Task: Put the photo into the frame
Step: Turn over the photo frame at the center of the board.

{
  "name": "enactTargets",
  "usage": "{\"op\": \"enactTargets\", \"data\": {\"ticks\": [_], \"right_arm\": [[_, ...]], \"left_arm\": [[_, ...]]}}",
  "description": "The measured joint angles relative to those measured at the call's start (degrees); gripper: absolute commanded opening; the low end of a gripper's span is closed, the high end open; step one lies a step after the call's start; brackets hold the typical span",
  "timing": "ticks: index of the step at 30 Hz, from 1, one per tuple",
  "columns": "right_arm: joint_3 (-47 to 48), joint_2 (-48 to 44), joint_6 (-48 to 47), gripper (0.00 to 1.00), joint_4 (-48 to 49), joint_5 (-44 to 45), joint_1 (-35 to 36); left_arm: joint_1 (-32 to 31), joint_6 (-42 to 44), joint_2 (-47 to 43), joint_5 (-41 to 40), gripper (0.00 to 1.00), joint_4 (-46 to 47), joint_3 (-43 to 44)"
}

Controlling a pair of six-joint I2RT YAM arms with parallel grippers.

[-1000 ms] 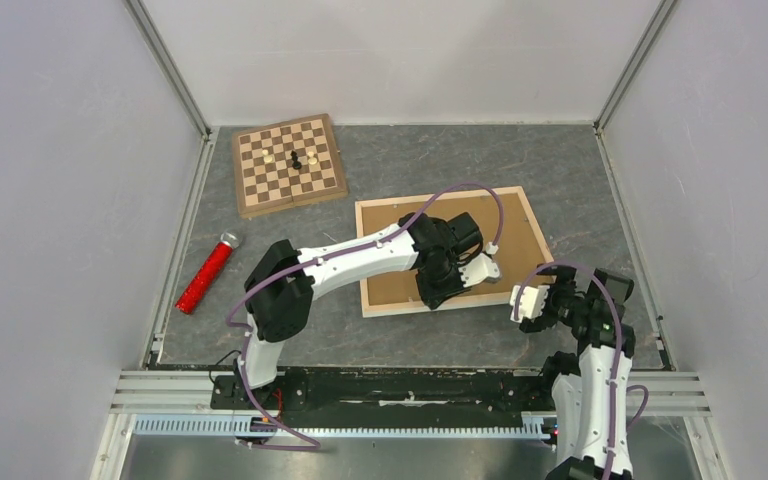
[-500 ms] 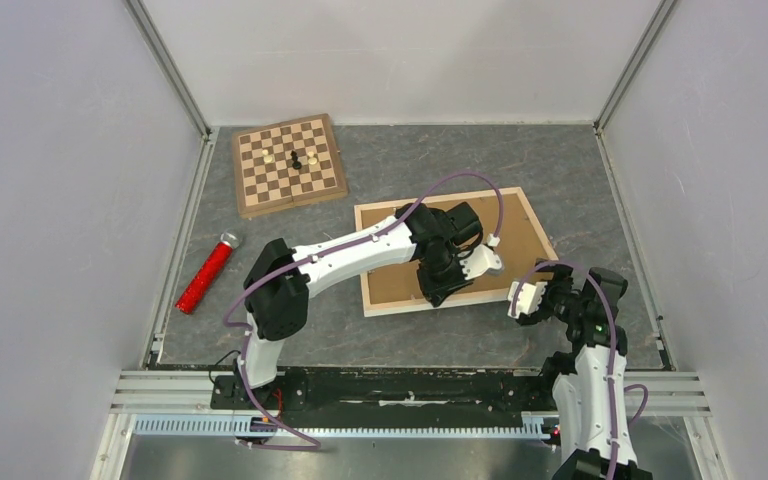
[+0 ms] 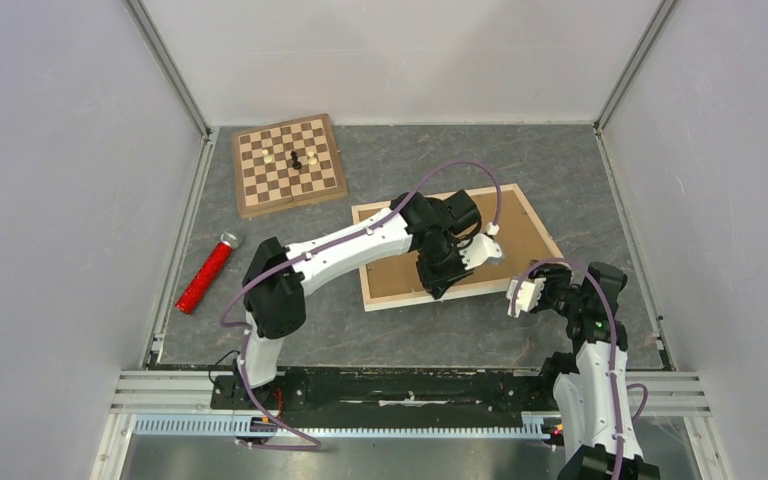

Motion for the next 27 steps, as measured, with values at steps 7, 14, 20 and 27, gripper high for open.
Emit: {"op": "enactTargets", "data": {"ticks": [7,14,20,27], "right_arm": [[2.8,0.5,-1.4,0.10,-2.9,0.0,0.2],[6.6,0.8,-1.7,0.00,-6.6,-0.5,0.3],[10.8,1.8,-1.0,0.00,-9.4,-1.3,0.5],[17.7,4.2,1.6,0.00,-12.7,-1.5,1.4]], "left_arm": [[0.8,0.0,0.0,0.5,0.36,-1.7,2.1],[0.9,0.7,-0.1,-4.5,0.71,-2.5,6.0],[0.9,1.3,-1.8,-11.3,0.79,-2.4,10.0],[0.8,4.2,-6.5,-17.1,0.80,-1.5,12.8]]}}
